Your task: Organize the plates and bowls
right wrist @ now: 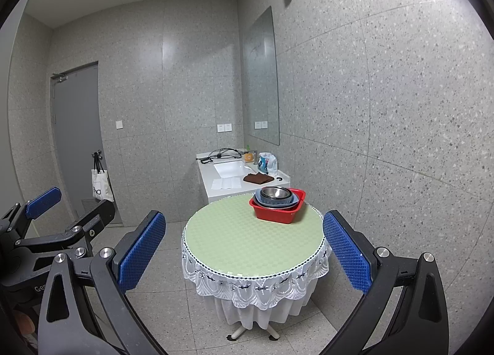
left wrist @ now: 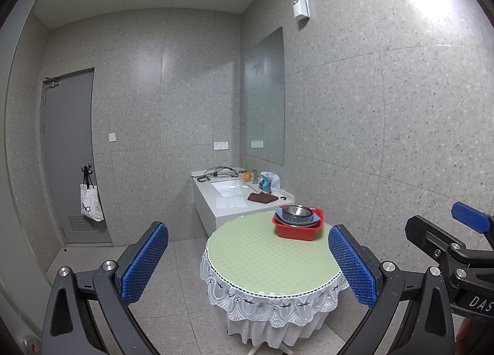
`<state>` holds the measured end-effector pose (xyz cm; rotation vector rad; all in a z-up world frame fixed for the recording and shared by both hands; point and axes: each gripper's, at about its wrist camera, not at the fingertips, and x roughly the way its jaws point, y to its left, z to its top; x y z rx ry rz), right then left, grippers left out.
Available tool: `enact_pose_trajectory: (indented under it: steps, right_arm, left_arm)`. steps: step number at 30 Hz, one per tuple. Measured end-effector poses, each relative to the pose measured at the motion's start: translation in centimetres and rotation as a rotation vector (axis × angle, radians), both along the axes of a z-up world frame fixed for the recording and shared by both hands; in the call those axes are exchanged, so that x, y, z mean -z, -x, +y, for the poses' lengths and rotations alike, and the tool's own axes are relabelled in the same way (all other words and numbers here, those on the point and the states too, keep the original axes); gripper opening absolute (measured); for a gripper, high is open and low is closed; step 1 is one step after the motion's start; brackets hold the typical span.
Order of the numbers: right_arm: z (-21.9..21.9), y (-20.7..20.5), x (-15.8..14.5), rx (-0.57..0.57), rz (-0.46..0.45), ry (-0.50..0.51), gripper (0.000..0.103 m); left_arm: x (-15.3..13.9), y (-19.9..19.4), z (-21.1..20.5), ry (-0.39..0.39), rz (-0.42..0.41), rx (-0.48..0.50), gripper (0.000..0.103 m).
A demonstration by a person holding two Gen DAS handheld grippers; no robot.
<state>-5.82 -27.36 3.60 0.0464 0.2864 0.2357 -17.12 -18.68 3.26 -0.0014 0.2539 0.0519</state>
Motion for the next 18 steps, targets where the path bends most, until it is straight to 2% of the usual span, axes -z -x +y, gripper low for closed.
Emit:
enact_pose_trajectory:
  steps: [18]
  right_arm:
    - [-0.38,-0.36,0.11,-0.003,0.002,-0.002,0.103]
  left_arm:
    - [0.07,-0.29,-0.02,-0.003,0.002,-0.002,0.102]
